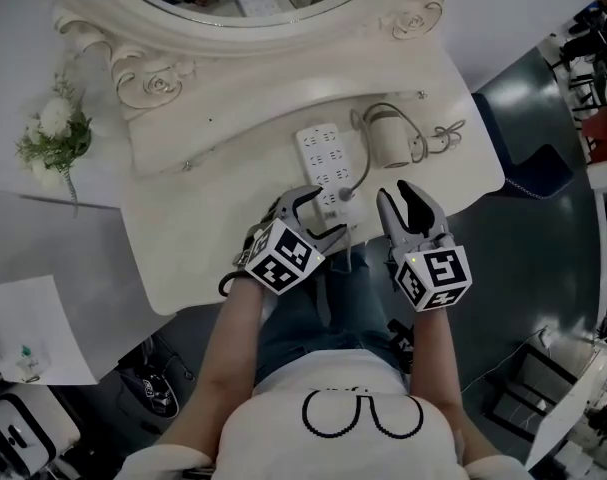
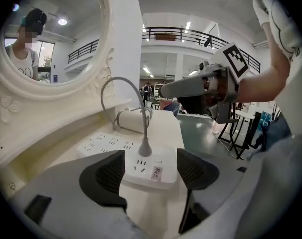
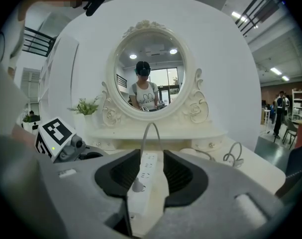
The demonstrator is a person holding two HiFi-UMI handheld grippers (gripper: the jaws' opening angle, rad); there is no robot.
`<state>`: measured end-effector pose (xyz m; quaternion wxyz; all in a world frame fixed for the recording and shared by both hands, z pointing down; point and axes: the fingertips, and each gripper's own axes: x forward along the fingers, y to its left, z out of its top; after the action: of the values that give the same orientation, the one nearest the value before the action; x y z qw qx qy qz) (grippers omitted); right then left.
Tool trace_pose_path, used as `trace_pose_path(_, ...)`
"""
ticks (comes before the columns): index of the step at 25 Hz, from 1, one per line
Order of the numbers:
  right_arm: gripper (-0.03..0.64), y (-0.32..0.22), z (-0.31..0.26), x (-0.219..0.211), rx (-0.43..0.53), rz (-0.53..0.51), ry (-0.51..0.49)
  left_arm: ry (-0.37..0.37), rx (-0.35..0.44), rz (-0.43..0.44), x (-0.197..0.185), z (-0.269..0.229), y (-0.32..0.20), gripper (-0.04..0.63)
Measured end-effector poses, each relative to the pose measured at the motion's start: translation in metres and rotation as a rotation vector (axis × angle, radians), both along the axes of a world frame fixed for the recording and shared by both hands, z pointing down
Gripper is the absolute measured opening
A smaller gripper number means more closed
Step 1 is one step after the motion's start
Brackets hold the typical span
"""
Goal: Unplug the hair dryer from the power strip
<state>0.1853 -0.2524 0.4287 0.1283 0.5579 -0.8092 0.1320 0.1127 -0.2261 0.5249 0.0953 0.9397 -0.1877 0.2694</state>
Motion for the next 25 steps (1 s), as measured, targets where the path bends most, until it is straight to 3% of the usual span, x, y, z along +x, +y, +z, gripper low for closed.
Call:
trace_pose_path(8, 0.143, 0.002, 0.036, -0.012, -0.069, -0.055, -0.026, -0.060, -0.021, 0.061, 0.015, 0.028, -0.003, 0.323)
trace_pose_path(21, 0.198, -0.010, 0.080, -0.050, -0.174, -0.194, 0.004, -0.052, -0.028, 0.068, 0.016, 0.029, -0.002, 0.324)
trace_pose_path(24, 0.147, -0.015, 0.081, -0.053, -0.169, -0.186, 0.003, -0.057, -0.029, 0.066, 0.016, 0.029, -0.002, 0.324)
trace_pose_path(25, 0.025, -0.016, 0.081, -0.053, -0.164, -0.181, 0.007, -0.059, -0.030, 0.064, 0.016, 0.029, -0.003, 0.324)
